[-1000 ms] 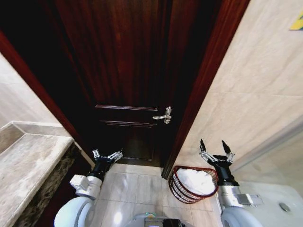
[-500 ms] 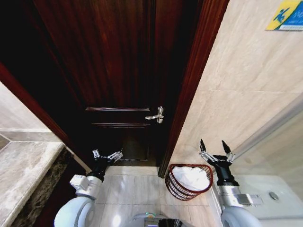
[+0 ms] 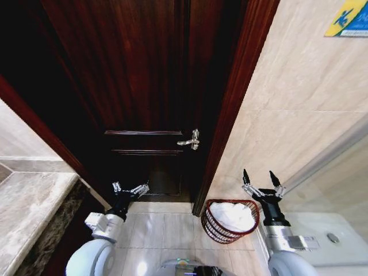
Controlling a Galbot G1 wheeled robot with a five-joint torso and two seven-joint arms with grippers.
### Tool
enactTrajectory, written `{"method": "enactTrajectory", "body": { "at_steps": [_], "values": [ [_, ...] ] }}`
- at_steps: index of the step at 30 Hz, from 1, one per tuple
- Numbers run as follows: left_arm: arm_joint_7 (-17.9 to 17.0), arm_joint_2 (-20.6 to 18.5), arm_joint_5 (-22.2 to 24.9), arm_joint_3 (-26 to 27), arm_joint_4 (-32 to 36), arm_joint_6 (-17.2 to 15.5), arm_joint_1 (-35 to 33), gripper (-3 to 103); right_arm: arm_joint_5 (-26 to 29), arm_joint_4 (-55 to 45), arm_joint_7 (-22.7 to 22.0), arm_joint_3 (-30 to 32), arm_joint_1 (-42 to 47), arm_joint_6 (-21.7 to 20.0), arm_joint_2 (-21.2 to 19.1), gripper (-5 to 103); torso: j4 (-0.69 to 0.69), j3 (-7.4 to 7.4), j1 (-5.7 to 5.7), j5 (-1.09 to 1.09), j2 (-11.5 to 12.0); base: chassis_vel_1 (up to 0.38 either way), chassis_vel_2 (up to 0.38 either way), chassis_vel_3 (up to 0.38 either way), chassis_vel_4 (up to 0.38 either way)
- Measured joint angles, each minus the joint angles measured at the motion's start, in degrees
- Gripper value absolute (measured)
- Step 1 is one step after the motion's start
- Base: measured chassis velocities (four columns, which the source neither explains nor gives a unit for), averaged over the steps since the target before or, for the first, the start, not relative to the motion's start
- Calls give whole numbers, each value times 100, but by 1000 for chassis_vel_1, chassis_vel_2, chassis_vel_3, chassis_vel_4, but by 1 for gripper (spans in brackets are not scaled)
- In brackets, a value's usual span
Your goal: Discard the used towel into the hamper.
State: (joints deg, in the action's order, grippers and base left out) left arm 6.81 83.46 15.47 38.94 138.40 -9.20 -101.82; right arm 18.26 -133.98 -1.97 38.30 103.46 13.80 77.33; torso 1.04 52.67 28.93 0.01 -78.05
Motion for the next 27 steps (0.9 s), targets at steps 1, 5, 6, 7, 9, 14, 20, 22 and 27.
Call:
{"method": "enactTrajectory", "body": {
  "at_steps": [1, 5, 6, 7, 9, 14, 20, 22, 27],
  "values": [
    [0, 0, 0, 0, 0, 0, 0, 100, 0, 0, 0, 0, 0, 0, 0, 100, -1, 0, 0, -1, 1, 77, 49, -91, -68],
    [0, 0, 0, 0, 0, 0, 0, 100, 0, 0, 0, 0, 0, 0, 0, 100, 0, -1, -1, 0, 3, 124, 99, -107, -118],
    [0, 0, 0, 0, 0, 0, 0, 100, 0, 0, 0, 0, 0, 0, 0, 100, 0, -1, -1, -2, 3, 134, 159, -144, -133],
    [0, 0, 0, 0, 0, 0, 0, 100, 0, 0, 0, 0, 0, 0, 0, 100, -1, -2, -2, 0, 4, 163, 184, -188, -168],
    [1, 0, 0, -1, 0, 0, 0, 100, 0, 0, 0, 0, 0, 0, 0, 100, -1, -2, -2, 0, 4, 183, 184, -188, -192],
    [-1, -4, 0, 2, 0, 0, 0, 100, 0, 0, 0, -1, 0, 0, 0, 100, -1, -3, -2, -6, 6, 193, 201, -192, -187],
    [-1, -4, 0, 2, 0, 0, 0, 100, 0, 0, 0, -1, 0, 0, 0, 100, 0, -3, -4, -2, 7, 72, 41, -48, -73],
    [0, 0, 0, 0, 0, 0, 0, 100, 0, 0, 0, 0, 0, 0, 0, 100, -1, -3, -4, 2, 8, -39, -25, 25, 21],
    [1, 1, 0, -1, 0, 0, 0, 100, 0, 0, 0, 2, 0, 0, -1, 100, 0, -3, -4, 2, 9, -51, -36, 33, 51]
  ]
}}
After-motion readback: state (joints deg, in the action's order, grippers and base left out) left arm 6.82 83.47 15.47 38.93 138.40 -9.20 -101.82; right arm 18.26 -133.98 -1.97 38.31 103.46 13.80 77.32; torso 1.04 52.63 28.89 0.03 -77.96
